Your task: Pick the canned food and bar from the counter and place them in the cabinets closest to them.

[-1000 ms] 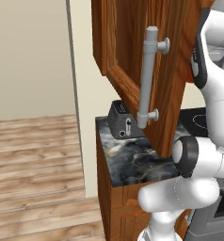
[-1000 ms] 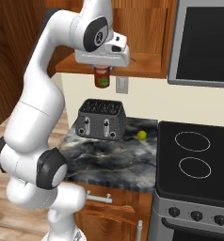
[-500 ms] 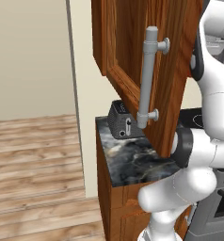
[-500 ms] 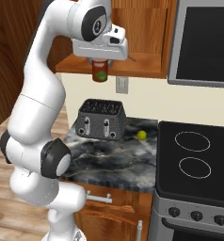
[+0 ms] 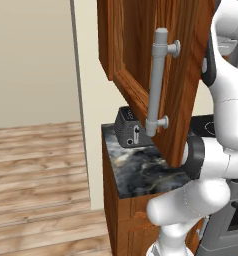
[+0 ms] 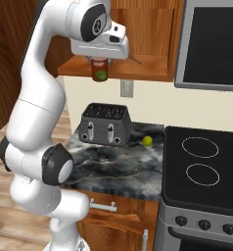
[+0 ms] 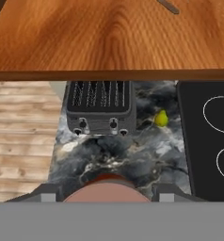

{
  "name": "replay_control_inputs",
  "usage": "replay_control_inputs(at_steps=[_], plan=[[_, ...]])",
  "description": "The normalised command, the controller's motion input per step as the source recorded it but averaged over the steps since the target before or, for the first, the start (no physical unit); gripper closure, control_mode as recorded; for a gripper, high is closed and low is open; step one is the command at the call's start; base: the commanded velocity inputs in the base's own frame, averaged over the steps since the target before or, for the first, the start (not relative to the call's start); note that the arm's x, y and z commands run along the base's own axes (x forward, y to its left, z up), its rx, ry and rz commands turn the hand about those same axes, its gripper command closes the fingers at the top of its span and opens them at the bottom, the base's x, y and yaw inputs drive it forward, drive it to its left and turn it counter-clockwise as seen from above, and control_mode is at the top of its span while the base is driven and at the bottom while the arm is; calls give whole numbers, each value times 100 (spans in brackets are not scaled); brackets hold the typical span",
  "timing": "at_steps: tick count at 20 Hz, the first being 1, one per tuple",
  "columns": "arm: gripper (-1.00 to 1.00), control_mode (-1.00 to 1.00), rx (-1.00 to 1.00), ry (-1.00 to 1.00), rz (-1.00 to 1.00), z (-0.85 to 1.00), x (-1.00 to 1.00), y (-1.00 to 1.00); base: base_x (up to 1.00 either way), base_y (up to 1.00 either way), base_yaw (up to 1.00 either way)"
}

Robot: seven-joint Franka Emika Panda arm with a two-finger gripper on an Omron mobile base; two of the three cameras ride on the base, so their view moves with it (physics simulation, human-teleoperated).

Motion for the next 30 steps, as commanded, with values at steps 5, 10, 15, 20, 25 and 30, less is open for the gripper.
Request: replay_control_inputs(at_steps=[5, 10, 15, 20, 25, 30], plan=[[100, -100, -1, -11, 0, 0, 0, 9, 0, 0, 0], [100, -100, -3, -13, 0, -11, 0, 8, 0, 0, 0], [100, -100, -2, -13, 0, -6, 2, 4, 0, 0, 0], [100, -100, 0, -8, 0, 0, 13, 1, 0, 0, 0], [100, -100, 0, -7, 0, 0, 21, 0, 0, 0, 0], [100, -100, 0, -4, 0, 0, 30, 0, 0, 0, 0]])
